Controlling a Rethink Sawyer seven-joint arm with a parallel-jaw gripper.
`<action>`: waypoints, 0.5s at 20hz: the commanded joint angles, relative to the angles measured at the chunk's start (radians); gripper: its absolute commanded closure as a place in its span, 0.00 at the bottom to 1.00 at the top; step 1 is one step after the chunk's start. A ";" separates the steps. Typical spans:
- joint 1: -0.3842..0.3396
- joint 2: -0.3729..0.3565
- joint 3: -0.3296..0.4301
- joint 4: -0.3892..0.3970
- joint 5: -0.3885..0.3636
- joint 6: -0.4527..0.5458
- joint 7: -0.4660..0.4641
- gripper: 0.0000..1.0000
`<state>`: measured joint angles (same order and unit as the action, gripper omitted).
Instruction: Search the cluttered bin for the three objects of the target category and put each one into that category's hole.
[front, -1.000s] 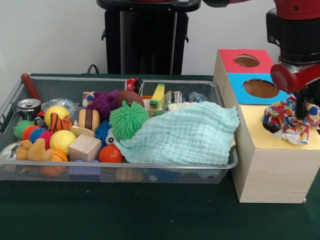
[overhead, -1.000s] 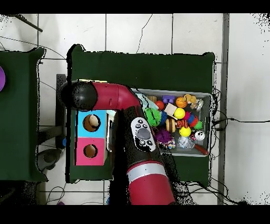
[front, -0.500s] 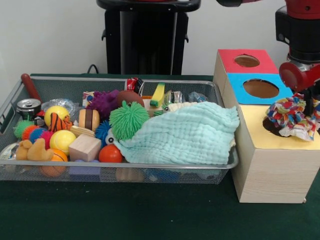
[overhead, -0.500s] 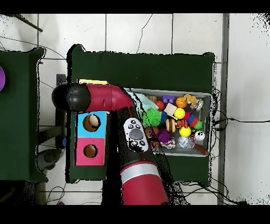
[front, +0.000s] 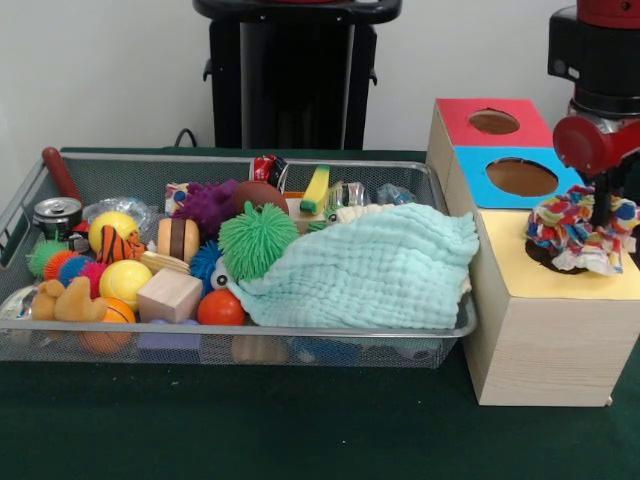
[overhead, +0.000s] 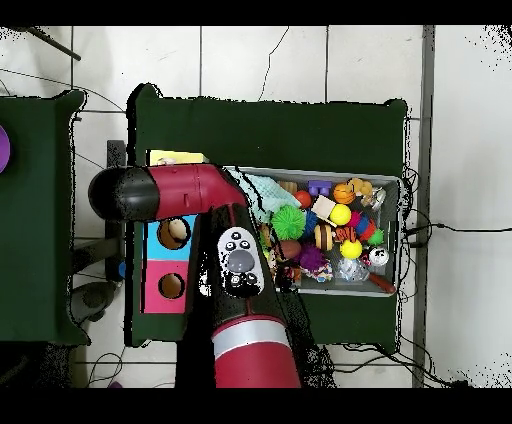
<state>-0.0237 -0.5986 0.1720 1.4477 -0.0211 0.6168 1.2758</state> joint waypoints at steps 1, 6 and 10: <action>0.003 0.006 -0.046 -0.044 -0.085 0.120 0.078 1.00; 0.004 0.008 -0.043 -0.045 -0.098 0.105 0.083 1.00; 0.016 0.007 -0.065 -0.063 -0.129 0.087 0.090 1.00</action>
<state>-0.0084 -0.6090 0.1435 1.4132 -0.0835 0.6168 1.2758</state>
